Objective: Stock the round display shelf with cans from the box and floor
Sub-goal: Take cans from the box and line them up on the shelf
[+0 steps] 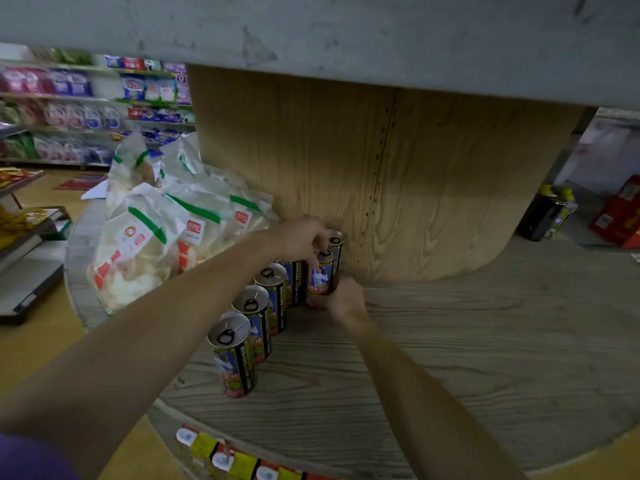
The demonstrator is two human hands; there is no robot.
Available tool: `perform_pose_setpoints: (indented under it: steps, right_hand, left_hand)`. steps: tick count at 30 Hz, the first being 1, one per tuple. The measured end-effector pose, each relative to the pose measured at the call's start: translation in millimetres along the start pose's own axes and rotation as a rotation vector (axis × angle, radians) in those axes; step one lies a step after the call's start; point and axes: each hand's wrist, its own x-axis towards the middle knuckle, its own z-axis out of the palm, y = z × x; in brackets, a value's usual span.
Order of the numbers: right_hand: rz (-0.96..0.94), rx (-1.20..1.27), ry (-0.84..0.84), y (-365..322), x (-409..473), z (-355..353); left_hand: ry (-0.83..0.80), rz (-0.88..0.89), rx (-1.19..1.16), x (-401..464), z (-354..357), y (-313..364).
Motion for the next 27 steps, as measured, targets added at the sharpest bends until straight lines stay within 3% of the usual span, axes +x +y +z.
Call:
perform_pose_setpoints:
  steps: [11,18,27]
  right_hand:
    - [0.037,0.062,-0.059,-4,18,2]
    - [0.051,0.020,-0.052,-8,15,6]
    - [0.033,-0.041,-0.035,-17,-5,-3]
  left_hand:
    - [-0.207,-0.091,-0.099,16,-13,8]
    - [-0.176,-0.116,-0.118,10,-11,8]
    - [-0.062,-0.028,-0.051,-13,-1,18]
